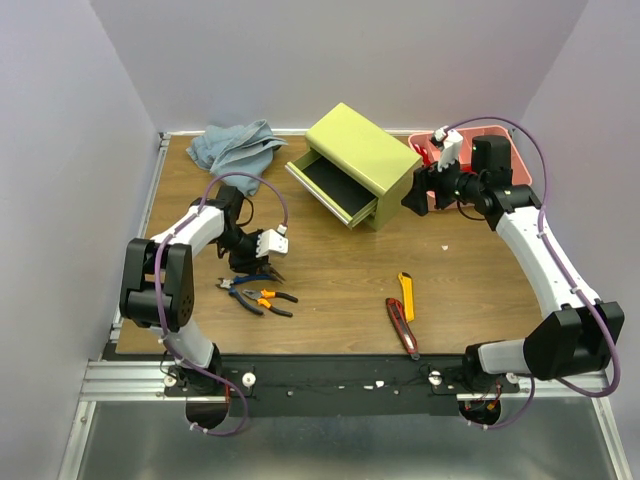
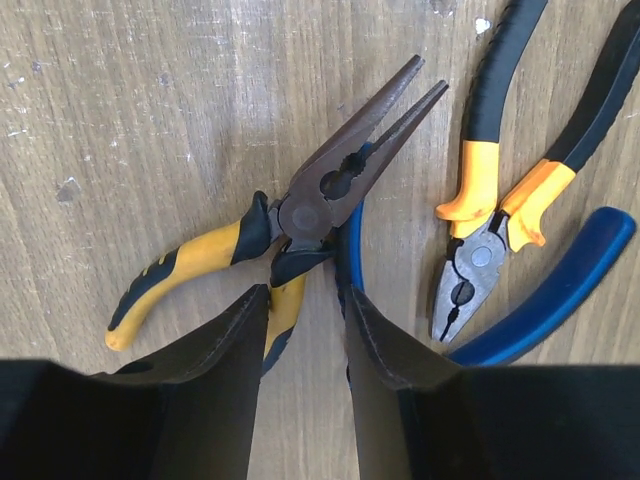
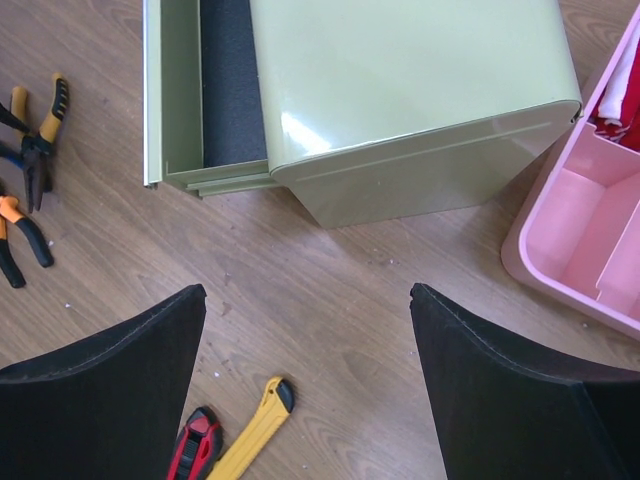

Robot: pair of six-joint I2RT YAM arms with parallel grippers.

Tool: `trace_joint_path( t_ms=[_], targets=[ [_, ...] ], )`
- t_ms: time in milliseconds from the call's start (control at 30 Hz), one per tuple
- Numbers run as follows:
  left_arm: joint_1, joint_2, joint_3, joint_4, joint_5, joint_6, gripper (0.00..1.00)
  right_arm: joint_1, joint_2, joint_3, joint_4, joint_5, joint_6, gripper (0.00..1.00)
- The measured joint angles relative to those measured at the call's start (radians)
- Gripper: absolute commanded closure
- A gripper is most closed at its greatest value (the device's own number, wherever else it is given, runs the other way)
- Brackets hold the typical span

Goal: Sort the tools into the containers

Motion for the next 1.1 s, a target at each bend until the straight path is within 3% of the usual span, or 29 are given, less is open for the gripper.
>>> trace_joint_path(
  t_ms=[200, 367, 500, 633, 867, 1100],
  targets=[
    [-0.005, 0.018, -0.003, 0.035, -0.021, 0.035, 0.73, 0.000, 0.002, 0.000, 0.000, 0.014, -0.006, 0.09],
    [-0.005, 0.053, -0.004, 0.052, -0.035, 0.068, 0.68, 0.000, 0.019, 0.000, 0.000, 0.019, -0.008, 0.09],
    [-0.005, 0.055, -0.002, 0.051, -0.038, 0.081, 0.91, 0.000, 0.036, 0.001, 0.000, 0.019, -0.008, 0.09],
    [-0.005, 0.072, 0.028, 0.027, -0.037, 0.080, 0.98, 0.000, 0.044, 0.001, 0.000, 0.021, -0.008, 0.09],
    [-0.004, 0.015, 0.207, -0.103, 0.053, 0.051, 1.00, 0.000, 0.044, 0.004, 0.001, 0.034, -0.015, 0.09],
    [-0.112, -0.037, 0.532, -0.103, 0.138, -0.045, 1.00, 0.000, 0.044, 0.004, 0.002, 0.044, -0.019, 0.08]
  ],
)
